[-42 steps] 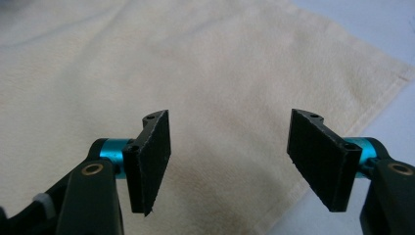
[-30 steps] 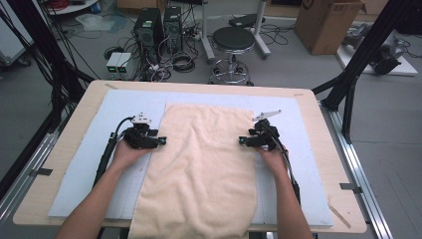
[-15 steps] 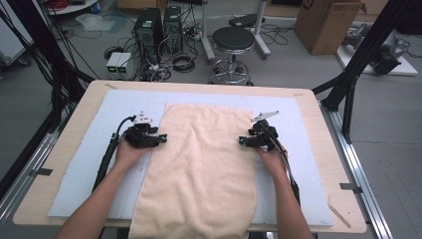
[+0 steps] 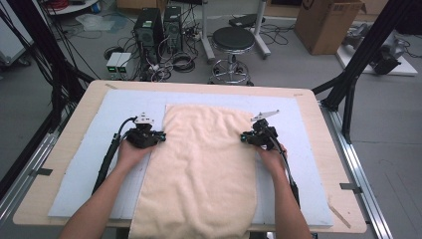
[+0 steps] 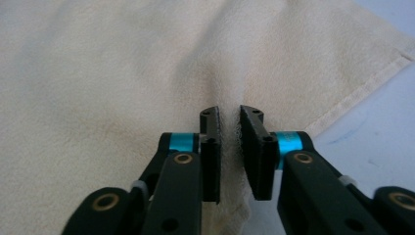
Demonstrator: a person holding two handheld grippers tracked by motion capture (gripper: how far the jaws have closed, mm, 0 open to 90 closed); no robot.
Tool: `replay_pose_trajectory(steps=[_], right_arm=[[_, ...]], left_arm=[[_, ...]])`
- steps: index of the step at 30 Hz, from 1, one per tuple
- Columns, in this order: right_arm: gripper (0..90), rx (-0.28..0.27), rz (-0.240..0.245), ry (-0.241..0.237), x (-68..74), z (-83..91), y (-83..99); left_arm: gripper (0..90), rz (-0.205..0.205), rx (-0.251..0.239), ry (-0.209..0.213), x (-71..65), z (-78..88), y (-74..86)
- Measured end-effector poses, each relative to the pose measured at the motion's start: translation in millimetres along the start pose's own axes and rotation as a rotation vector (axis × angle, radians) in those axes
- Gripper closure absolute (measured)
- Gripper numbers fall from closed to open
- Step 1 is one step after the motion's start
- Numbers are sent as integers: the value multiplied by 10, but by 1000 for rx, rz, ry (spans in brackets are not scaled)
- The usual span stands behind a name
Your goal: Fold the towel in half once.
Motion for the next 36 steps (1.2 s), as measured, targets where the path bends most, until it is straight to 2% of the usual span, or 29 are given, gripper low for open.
replay_pose_trajectory(steps=[7, 9, 13, 19, 28, 36], right_arm=[[828, -16, -4, -38, 37, 56, -27], [829, -39, 0, -44, 49, 106, -61], [830, -82, -1, -73, 84, 212, -120], [830, -118, 24, -97, 172, 339, -183], [832, -176, 64, -145, 352, 633, -260], [832, -190, 104, -177, 537, 817, -262]], left_arm=[[849, 34, -22, 12, 21, 66, -41], [849, 44, -51, 26, 22, 124, -92], [849, 54, -79, 39, 37, 212, -141], [850, 43, -117, 57, 25, 369, -213], [849, 30, -169, 81, -31, 619, -304], [848, -3, -179, 101, -140, 827, -275]])
Point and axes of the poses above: each handheld gripper's, and its own axes: z roughly backward along the jaws, y roughly out of its underside, x roughly to its left, the point moved 9 cm from there along -z, roughly forward along the jaws, and after that the axes turned 2 degrees about -y, right-handed, at the moved point
